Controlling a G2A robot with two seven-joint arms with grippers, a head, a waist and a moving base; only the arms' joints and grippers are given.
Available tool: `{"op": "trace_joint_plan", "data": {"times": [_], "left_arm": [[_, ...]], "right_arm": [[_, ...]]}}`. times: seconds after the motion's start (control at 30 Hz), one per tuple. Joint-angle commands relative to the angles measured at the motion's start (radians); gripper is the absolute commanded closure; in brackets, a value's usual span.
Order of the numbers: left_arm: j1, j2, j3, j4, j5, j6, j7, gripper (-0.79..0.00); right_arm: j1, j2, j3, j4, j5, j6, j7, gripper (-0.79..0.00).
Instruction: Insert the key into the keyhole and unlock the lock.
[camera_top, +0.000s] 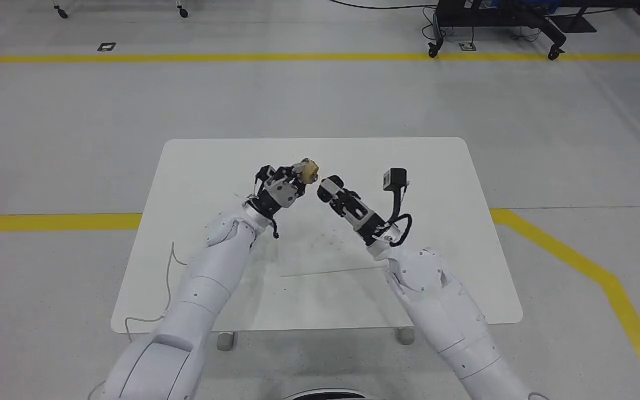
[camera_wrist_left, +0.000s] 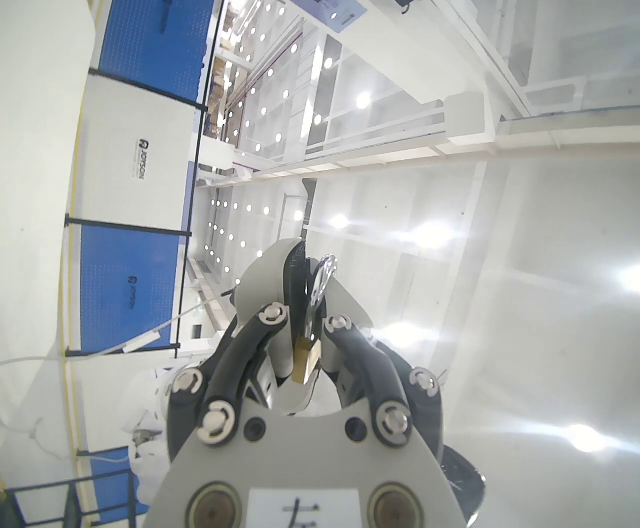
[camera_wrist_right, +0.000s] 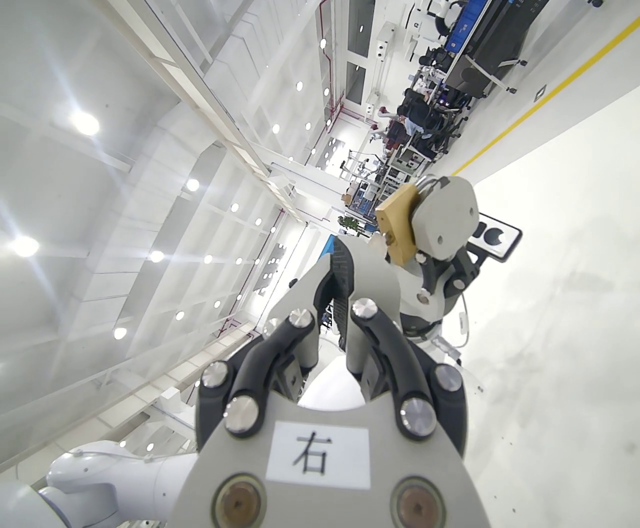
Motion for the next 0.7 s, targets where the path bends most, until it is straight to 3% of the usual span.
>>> {"op": "trace_joint_plan", "data": {"times": [0.0,0.3,0.47,0.67], "left_arm": [[0.014,0.001,-0.002,-0.020,0.020,-0.064,0.017,0.000],[0.059,0.004,0.003,-0.089,0.112,-0.209,0.074,0.000],[0.073,0.007,0.002,-0.109,0.142,-0.245,0.092,0.000],[0.079,0.009,0.002,-0.122,0.167,-0.261,0.104,0.000]], "right_arm": [[-0.008,0.002,0.004,-0.008,0.018,0.009,0.019,-0.274],[0.016,0.002,0.007,0.024,0.161,0.082,0.113,-0.209],[0.032,0.003,0.016,0.041,0.247,0.132,0.168,-0.219],[0.036,0.005,0.021,0.046,0.291,0.175,0.192,-0.145]]}}
